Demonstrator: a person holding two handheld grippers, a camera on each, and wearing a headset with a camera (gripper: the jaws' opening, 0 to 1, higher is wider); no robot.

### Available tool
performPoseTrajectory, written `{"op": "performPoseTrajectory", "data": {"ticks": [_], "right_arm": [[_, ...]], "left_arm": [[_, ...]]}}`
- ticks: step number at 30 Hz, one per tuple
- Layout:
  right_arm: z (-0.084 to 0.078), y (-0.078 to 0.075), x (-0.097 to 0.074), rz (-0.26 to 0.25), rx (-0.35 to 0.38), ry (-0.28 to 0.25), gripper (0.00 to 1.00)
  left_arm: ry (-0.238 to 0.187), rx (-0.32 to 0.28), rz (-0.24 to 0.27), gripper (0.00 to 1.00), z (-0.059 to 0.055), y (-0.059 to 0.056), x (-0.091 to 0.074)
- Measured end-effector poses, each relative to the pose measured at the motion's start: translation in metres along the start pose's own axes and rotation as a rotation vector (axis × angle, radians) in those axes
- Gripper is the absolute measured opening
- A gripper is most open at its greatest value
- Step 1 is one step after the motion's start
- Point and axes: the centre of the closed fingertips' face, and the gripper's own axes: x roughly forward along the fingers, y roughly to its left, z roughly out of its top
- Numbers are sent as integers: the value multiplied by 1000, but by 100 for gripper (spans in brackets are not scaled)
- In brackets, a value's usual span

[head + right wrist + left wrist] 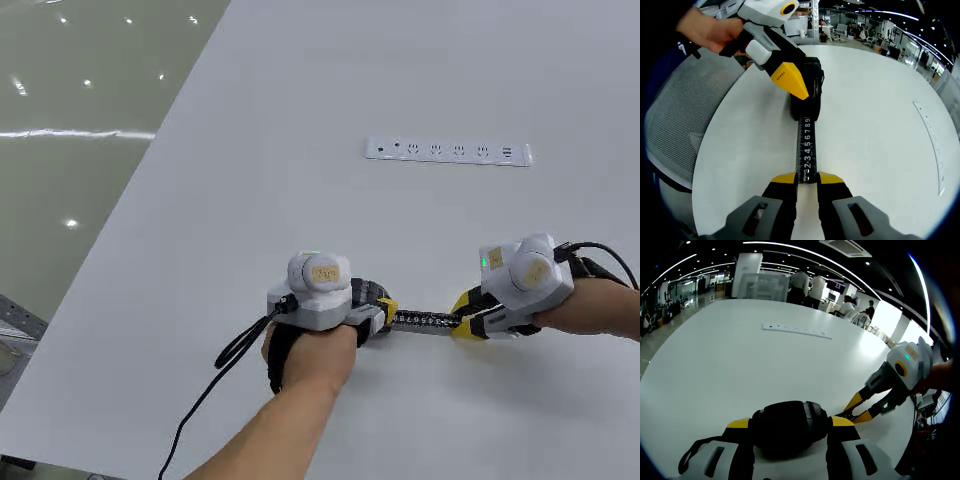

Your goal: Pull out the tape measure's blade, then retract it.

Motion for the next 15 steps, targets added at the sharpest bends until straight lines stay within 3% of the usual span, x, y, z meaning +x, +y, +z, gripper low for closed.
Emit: {"op": "performPoseTrajectory", "data": {"ticks": [15], "right_arm": [[8,-1,7,6,-10,-12,11]], "left_arm": [[2,2,-4,54,-1,0,0]]}}
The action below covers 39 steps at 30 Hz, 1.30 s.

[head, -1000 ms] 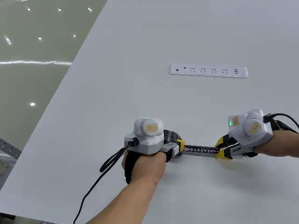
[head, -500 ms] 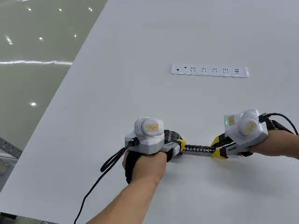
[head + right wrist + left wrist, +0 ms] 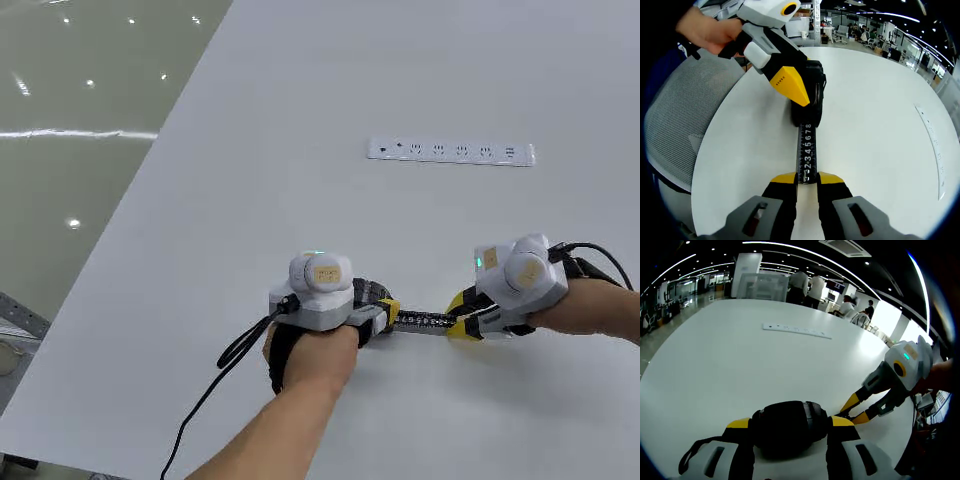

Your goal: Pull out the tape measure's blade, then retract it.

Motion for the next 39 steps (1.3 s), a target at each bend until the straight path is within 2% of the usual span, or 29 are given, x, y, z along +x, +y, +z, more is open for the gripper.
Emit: {"op": "performPoseTrajectory", "data": {"ticks": [21,27,39], "right_arm": [[13,-1,12,2,-23,-6,11],[24,-1,22,-2,-27,-18,11],[31,-3,26,0,-26,-20,11]], "left_arm": [[3,10,-2,54,-1,-1,0],[4,11,-4,54,-1,-1,0],[3,7,-5,54,-1,-1,0]]}}
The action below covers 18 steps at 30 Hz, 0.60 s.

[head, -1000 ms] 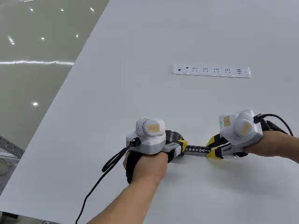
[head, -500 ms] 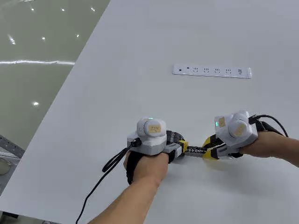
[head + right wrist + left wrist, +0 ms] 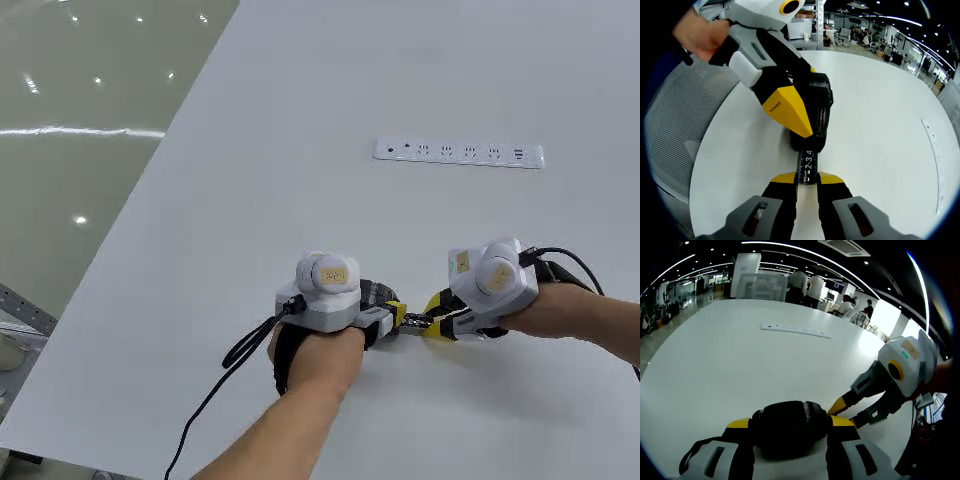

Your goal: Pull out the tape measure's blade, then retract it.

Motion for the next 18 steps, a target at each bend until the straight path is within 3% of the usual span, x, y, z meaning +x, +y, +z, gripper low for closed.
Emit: {"op": "performPoseTrajectory", "data": {"ticks": [18], "right_arm": [[10,0,7,3,-10,-1,11]], "left_arm": [[1,-2,-1,54,0,1,0]]}}
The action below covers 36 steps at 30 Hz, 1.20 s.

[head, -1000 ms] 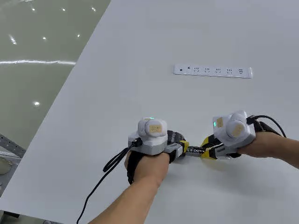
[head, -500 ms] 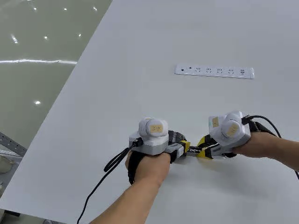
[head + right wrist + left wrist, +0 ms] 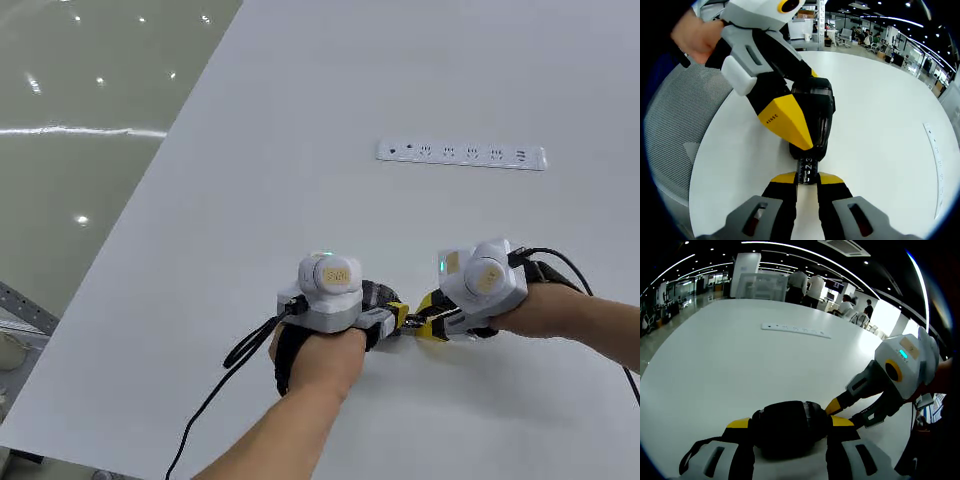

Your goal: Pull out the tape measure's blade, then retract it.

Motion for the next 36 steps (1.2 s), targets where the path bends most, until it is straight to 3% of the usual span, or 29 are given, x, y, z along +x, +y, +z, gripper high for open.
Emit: {"op": "performPoseTrajectory", "data": {"ticks": [36], "right_arm": [[12,-5,10,-28,23,35,11]], "left_arm": [[0,-7,1,54,0,0,1]]}}
